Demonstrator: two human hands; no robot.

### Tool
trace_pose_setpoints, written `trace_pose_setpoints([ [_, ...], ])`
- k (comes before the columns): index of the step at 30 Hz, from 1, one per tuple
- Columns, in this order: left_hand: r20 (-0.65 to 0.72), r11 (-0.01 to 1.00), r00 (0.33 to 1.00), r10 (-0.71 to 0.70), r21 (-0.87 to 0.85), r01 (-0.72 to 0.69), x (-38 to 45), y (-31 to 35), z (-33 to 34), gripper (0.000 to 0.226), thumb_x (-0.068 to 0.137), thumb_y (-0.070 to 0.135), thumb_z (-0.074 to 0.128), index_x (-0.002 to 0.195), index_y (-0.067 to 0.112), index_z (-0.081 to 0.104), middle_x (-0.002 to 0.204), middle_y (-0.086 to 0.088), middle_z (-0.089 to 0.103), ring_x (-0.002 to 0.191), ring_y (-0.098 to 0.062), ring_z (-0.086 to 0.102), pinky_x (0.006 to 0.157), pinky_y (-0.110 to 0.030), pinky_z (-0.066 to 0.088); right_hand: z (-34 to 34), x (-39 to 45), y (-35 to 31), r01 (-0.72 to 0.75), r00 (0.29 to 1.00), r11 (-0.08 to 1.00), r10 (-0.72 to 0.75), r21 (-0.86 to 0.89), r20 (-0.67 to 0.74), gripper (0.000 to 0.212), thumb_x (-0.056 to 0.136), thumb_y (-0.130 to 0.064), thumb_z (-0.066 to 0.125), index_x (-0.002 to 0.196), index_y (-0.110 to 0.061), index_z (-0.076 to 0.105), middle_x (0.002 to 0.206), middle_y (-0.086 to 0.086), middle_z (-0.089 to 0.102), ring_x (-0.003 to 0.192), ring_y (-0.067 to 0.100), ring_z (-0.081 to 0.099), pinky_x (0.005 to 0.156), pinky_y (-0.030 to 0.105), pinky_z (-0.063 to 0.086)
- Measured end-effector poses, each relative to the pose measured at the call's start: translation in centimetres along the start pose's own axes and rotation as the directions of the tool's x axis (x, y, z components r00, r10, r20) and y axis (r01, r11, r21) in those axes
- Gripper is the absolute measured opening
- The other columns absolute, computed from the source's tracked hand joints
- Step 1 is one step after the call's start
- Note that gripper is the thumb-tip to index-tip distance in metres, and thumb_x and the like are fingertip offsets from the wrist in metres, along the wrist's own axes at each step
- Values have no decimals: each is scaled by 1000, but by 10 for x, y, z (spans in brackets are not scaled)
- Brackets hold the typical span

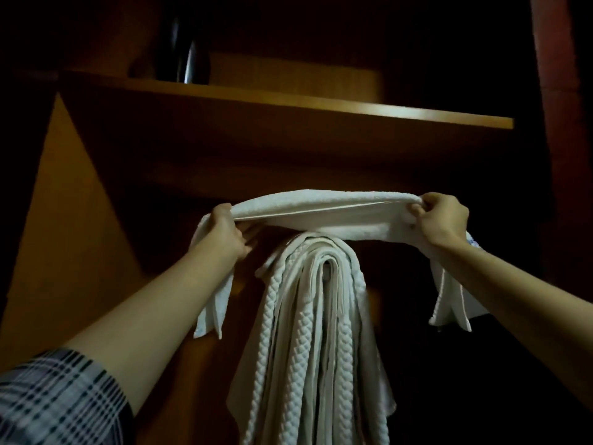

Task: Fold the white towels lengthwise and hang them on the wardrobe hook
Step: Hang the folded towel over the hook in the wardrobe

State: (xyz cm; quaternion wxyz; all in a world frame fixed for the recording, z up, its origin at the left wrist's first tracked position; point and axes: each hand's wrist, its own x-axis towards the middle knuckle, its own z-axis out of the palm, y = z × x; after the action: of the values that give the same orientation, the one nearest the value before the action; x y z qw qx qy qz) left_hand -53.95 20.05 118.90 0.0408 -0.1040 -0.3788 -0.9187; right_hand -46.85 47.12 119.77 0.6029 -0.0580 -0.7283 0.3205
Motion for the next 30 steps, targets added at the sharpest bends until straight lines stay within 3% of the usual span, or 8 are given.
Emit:
trace_pose_setpoints([
  [7,16,993,996,86,81,-87,44,-6,5,50,96,39,35,137,11,42,141,-9,47,129,-24,45,110,-41,25,43,29,21,35,999,999,-35,30,-10,15,94,-16,54,93,-7,65,83,8,60,83,21,54,70,27,35],
  [14,-12,989,1000,-11,146,12,66,-31,-21,52,98,44,26,137,13,40,139,-9,49,129,-26,45,113,-45,16,77,10,57,57,998,997,-57,47,-2,14,93,-16,54,87,-9,64,76,5,61,74,21,55,65,30,37],
  [17,-12,975,997,-82,205,82,66,-44,-40,54,97,46,23,135,15,45,135,-8,53,126,-29,46,112,-46,22,77,-11,74,128,992,991,-128,31,-12,11,92,-16,56,89,-11,65,70,-2,58,70,17,56,63,29,37],
  [21,-15,924,985,-172,343,167,53,-63,-59,43,92,38,28,99,13,62,112,-12,64,97,-28,57,85,-38,41,62,-47,87,270,963,959,-266,-90,54,6,91,-16,59,94,-12,63,68,3,62,63,23,58,56,37,46],
  [23,0,898,978,-210,395,193,45,-69,-64,44,92,38,29,97,12,63,107,-12,64,92,-27,56,69,-36,40,56,-65,88,317,949,934,-311,-168,58,10,86,-11,64,97,-11,63,71,8,65,67,30,60,57,41,47],
  [26,50,876,963,-265,430,219,33,-76,-73,43,89,42,33,103,12,62,100,-10,62,88,-25,55,64,-34,39,54,-83,84,322,946,902,-320,-287,58,1,81,-11,58,82,-12,58,60,5,58,57,31,54,50,31,35],
  [28,62,881,973,-220,440,172,26,-82,-78,43,90,44,36,103,12,61,96,-11,62,87,-25,56,66,-33,42,58,-87,83,251,968,905,-226,-343,111,12,77,-8,55,70,-14,46,53,-1,47,51,25,46,47,27,26],
  [30,46,879,998,30,474,-49,22,-92,-87,34,93,40,42,93,14,63,84,-7,67,80,-23,60,62,-29,46,63,-93,85,203,978,896,-166,-396,125,26,75,-6,59,63,-17,38,51,-4,41,49,19,40,46,24,18],
])
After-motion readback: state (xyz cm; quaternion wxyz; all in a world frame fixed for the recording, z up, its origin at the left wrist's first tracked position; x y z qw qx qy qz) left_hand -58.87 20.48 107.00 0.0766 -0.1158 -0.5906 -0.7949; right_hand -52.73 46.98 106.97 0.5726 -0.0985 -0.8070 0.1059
